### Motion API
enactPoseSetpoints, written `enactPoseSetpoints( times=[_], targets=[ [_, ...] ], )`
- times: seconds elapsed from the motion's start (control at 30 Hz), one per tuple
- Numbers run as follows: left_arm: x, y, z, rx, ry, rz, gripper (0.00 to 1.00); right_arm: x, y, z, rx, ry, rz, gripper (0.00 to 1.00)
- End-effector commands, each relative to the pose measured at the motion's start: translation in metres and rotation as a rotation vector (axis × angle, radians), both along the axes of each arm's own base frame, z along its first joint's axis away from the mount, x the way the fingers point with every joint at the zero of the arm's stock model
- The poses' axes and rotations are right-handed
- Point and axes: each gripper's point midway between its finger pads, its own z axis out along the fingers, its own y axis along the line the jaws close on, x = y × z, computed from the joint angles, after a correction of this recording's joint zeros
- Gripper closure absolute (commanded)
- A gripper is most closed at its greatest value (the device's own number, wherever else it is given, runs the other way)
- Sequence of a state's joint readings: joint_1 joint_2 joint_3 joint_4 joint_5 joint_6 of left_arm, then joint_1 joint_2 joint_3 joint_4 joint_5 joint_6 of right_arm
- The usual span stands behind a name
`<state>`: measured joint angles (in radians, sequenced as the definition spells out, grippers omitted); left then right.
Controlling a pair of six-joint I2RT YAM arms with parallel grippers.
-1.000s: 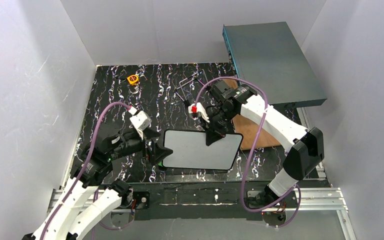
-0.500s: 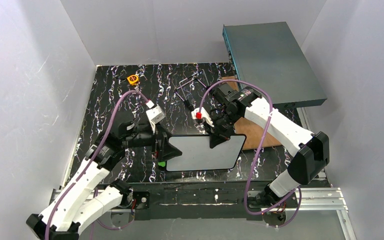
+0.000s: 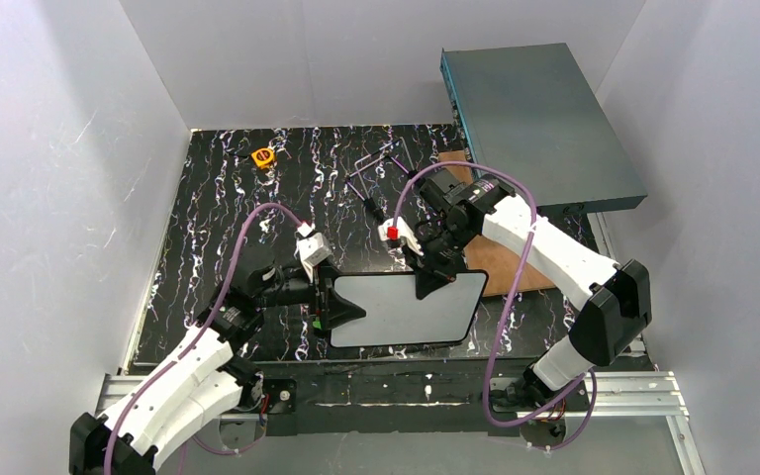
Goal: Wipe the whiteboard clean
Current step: Pass from the right arm to the left
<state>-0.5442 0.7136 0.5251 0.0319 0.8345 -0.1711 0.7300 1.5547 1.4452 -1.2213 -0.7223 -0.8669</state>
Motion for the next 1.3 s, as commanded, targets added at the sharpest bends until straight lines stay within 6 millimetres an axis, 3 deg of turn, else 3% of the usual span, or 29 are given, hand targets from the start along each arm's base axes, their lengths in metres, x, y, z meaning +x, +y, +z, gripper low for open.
enactPoseSetpoints(
  times=[0.0, 0.2, 0.23, 0.3, 0.33, 0.47, 0.57, 0.6, 0.77, 0.83, 1.03, 1.13, 1.27],
  targets=[
    [0.010, -0.008, 0.013, -0.104, -0.028, 0.025, 0.37, -0.010, 0.012, 0.027, 0.098, 0.039, 0.030, 0.99],
    [0.003, -0.006, 0.003, -0.089, 0.014, 0.006, 0.60, -0.010, 0.012, 0.029, 0.100, 0.041, 0.025, 0.99],
    [0.001, -0.006, 0.001, -0.088, 0.019, 0.005, 0.67, -0.010, 0.013, 0.029, 0.102, 0.044, 0.025, 0.99],
    [0.000, -0.005, 0.000, -0.088, 0.017, 0.005, 0.95, -0.010, 0.014, 0.030, 0.102, 0.054, 0.025, 0.99],
    [0.000, -0.005, 0.000, -0.084, 0.018, 0.007, 1.00, -0.010, 0.014, 0.031, 0.102, 0.056, 0.024, 0.99],
    [0.000, -0.001, 0.002, -0.070, 0.019, 0.030, 1.00, -0.007, 0.017, 0.035, 0.095, 0.065, -0.002, 0.96],
    [-0.002, 0.005, 0.004, -0.061, 0.016, 0.067, 1.00, -0.004, 0.021, 0.041, 0.090, 0.074, -0.031, 0.76],
    [-0.003, 0.006, 0.006, -0.070, 0.017, 0.079, 1.00, -0.003, 0.021, 0.044, 0.091, 0.073, -0.035, 0.63],
    [-0.005, 0.017, 0.016, -0.089, 0.024, 0.163, 1.00, 0.010, 0.024, 0.063, 0.094, 0.044, -0.062, 0.48],
    [-0.005, 0.025, 0.017, -0.069, 0.034, 0.217, 1.00, 0.019, 0.023, 0.080, 0.101, 0.013, -0.087, 0.43],
    [0.014, 0.055, 0.042, -0.062, -0.030, 0.451, 1.00, 0.039, 0.016, 0.167, 0.285, -0.086, -0.150, 0.35],
    [0.030, 0.064, 0.059, -0.053, -0.062, 0.547, 1.00, 0.027, 0.008, 0.185, 0.343, -0.092, -0.142, 0.35],
    [0.066, 0.070, 0.085, -0.056, -0.124, 0.673, 1.00, 0.006, -0.002, 0.194, 0.389, -0.088, -0.121, 0.34]
  ],
)
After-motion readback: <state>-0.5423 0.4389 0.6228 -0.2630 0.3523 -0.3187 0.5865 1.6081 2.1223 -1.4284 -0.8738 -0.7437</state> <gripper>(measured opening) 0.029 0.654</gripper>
